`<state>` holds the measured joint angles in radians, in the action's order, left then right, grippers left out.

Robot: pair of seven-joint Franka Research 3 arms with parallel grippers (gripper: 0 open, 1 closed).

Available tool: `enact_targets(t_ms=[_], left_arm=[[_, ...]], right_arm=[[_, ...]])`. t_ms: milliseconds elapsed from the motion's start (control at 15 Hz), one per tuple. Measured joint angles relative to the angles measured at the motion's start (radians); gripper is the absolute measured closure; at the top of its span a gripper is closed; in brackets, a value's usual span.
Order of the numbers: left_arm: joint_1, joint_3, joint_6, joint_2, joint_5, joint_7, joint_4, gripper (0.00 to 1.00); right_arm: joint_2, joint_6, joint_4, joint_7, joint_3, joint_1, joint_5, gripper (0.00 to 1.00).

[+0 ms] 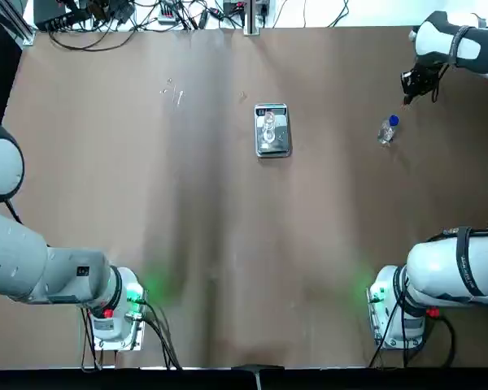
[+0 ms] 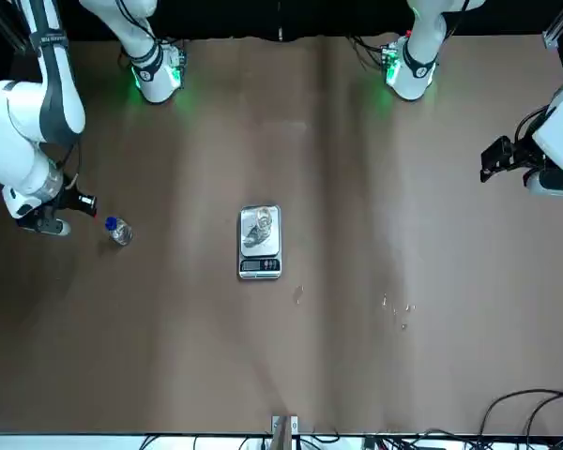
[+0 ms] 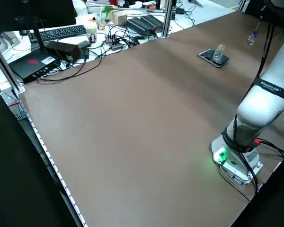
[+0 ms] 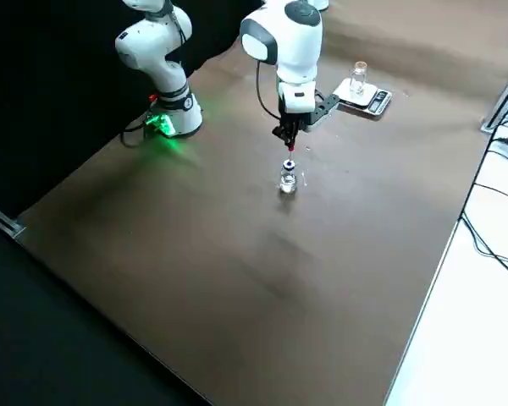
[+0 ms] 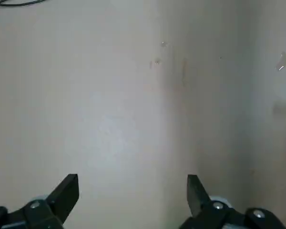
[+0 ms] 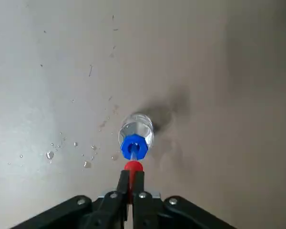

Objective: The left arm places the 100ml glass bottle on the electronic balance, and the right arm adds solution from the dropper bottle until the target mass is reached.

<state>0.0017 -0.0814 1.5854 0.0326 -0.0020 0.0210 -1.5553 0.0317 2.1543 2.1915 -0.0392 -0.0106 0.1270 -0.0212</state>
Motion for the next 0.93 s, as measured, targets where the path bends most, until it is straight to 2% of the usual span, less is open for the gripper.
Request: enact_targets(t_ms=[933], left_arm=[[0.0,0.0,0.0,0.0,0.0,0.0,0.0,0.0]], right_arm=[[0.0,-0.049,-0.013,-0.007,0.0,-0.002,-0.002,0.94]])
